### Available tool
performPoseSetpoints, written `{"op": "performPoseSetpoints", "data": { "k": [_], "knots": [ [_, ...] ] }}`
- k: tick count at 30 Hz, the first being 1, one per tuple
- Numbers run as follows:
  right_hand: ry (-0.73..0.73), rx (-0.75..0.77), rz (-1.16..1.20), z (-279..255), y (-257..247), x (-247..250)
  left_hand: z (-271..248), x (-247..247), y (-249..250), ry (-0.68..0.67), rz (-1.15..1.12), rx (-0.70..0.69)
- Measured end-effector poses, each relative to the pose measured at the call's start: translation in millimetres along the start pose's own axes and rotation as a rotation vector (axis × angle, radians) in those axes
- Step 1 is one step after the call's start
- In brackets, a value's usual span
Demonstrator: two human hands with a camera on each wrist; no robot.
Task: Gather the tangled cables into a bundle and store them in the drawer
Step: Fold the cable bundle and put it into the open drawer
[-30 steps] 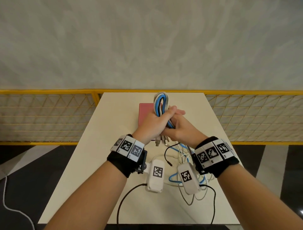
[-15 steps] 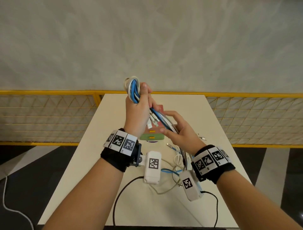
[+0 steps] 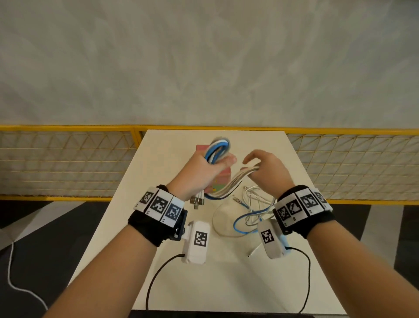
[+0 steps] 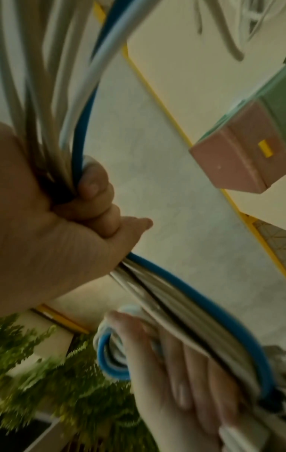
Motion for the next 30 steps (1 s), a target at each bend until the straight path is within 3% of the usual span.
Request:
{"op": "performPoseSetpoints", "data": {
  "k": [6, 10, 13, 15, 18, 22, 26, 30],
  "knots": [
    [0.031, 0.079, -0.1, -5, -23, 3, 2, -20, -13, -0.207, 0.11, 0.138],
    [0.018, 0.09, -0.055, -8, -21, -1, 5, -18, -16, -0.201, 0.217, 0.101],
    [-0.073, 0.198, 0.128, -8, -18, 2, 6, -15, -17, -0.152, 0.221, 0.042],
    [-0.152, 0.252, 0.256, -10, -15, 7, 6, -14, -20, -0.109, 0.065, 0.042],
    [-0.256, 0.22, 0.416, -15, -3, 6, 7, -9, -18, 0.071, -0.292, 0.062],
    [-0.256, 0.208, 0.21, -18, 22, -17, 19, 0, -7, 0.156, -0.597, -0.004],
    [-0.312, 0.197, 0.207, -11, 29, -11, 18, 7, -4, 0.175, -0.347, -0.026],
    [-0.133, 0.439, 0.354, -8, -15, 20, 17, 8, 0, 0.11, -0.1, -0.04]
  ]
}}
Point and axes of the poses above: each hand's wrist, its own z-axis towards the middle knuckle, its own x-axis out of the back of the hand, y = z × x, the point moved 1 cm from there along z, towards the middle knuckle, and after that the axes turned 8 degrees about -y, right-handed, at the moved point
